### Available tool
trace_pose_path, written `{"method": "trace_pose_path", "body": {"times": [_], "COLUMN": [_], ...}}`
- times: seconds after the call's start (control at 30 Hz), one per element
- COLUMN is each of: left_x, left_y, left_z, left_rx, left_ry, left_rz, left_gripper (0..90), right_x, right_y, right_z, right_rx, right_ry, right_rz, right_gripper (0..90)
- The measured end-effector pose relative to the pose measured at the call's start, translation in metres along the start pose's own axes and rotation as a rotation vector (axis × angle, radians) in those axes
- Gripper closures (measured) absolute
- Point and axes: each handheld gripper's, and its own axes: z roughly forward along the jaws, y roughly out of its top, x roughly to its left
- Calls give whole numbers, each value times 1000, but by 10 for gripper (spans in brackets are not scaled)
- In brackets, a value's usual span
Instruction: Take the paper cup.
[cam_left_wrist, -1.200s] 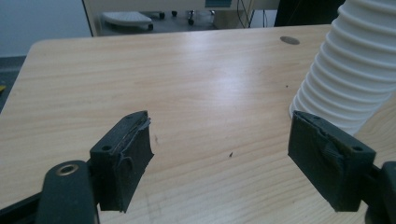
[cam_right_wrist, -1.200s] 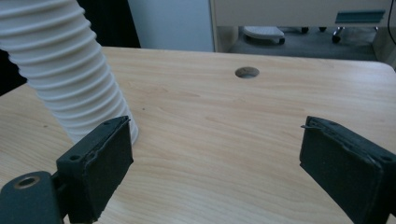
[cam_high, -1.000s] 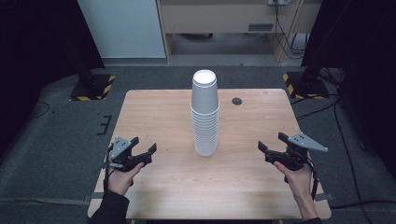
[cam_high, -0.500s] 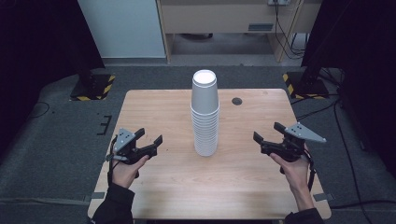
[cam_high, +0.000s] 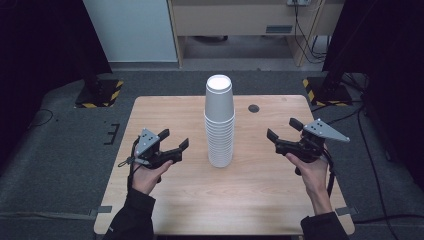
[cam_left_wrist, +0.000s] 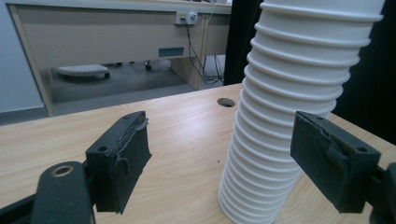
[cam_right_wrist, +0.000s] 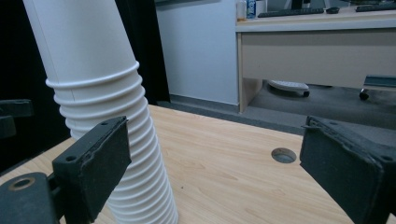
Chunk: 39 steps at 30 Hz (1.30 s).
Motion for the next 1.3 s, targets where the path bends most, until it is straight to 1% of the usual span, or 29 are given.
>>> {"method": "trace_pose_path", "body": {"times": [0.07,0.1,0.23,0.27,0.3,0.4,0.47,0.73,0.8,0.9,1.03,1.13,1.2,1.3], "left_x": [-1,-4,-9,-12,-14,-16,-17,-26,-31,-34,-38,-40,-43,-46], "left_y": [1,3,7,9,10,12,13,22,25,27,30,31,32,33], "left_z": [0,4,8,11,13,16,19,28,33,35,40,43,46,49], "left_rx": [1,-2,-5,-10,-9,-10,-6,-12,-13,-12,-11,-8,-15,-13], "left_ry": [3,-14,-29,-42,-46,-51,-58,-84,-90,-94,-107,-110,-116,-125], "left_rz": [7,5,15,15,21,21,30,47,63,71,76,83,84,87], "left_gripper": [184,184,172,170,168,162,157,149,146,144,142,139,138,137], "right_x": [1,1,4,5,6,8,12,18,21,23,28,29,31,35], "right_y": [3,5,10,11,12,14,18,27,30,33,38,40,41,42], "right_z": [1,2,6,7,9,12,16,22,25,28,32,34,37,41], "right_rx": [-9,-12,-24,-26,-26,-27,-33,-51,-51,-53,-58,-58,-65,-60], "right_ry": [6,10,22,27,31,36,47,63,70,77,88,93,101,112], "right_rz": [5,7,8,10,7,7,4,6,2,1,-6,-9,-6,-10], "right_gripper": [88,88,86,86,85,85,83,82,79,77,77,77,76,75]}}
